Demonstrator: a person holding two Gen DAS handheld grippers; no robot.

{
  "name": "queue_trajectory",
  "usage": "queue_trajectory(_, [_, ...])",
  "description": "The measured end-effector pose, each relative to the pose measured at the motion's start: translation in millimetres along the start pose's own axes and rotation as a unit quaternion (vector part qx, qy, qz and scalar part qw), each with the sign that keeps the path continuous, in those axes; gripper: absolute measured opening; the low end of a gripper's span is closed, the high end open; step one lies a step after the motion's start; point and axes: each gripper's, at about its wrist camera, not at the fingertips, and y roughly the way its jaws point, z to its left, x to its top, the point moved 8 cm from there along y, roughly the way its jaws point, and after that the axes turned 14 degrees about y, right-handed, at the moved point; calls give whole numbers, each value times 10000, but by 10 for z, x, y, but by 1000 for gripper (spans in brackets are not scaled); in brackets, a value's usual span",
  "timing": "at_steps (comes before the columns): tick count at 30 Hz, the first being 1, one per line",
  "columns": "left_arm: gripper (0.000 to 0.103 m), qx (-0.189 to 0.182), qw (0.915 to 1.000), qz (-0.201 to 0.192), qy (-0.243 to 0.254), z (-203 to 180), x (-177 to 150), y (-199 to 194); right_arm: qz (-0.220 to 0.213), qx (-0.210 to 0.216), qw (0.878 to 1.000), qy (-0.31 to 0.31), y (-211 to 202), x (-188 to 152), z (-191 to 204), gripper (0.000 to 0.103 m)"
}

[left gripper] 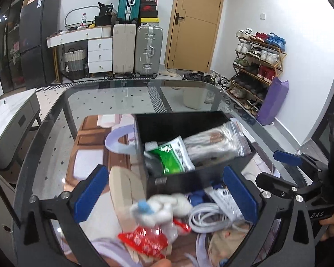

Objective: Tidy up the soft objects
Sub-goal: 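Move the left gripper to the red snack bag while the right reaches the white medicine packet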

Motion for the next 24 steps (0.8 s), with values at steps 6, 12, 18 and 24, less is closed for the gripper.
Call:
queue_trajectory(6, [103,29,10000,66,9,14,-233,-92,149,2,9998,144,-20,-235,28,102])
queue_trajectory(12, [103,-4,9998,205,-70,3,-453,-96,218,17,9995,242,-26,-380,24,102])
queue_trajectory(18, [103,66,9994,340,-11,-11,-597,-76,306,38,9989,352,-34,-475,26,102])
queue_trajectory(24, [103,84,9987,490,57,-39,-701,-4,393,20,9983,441,18,-533,-3,102])
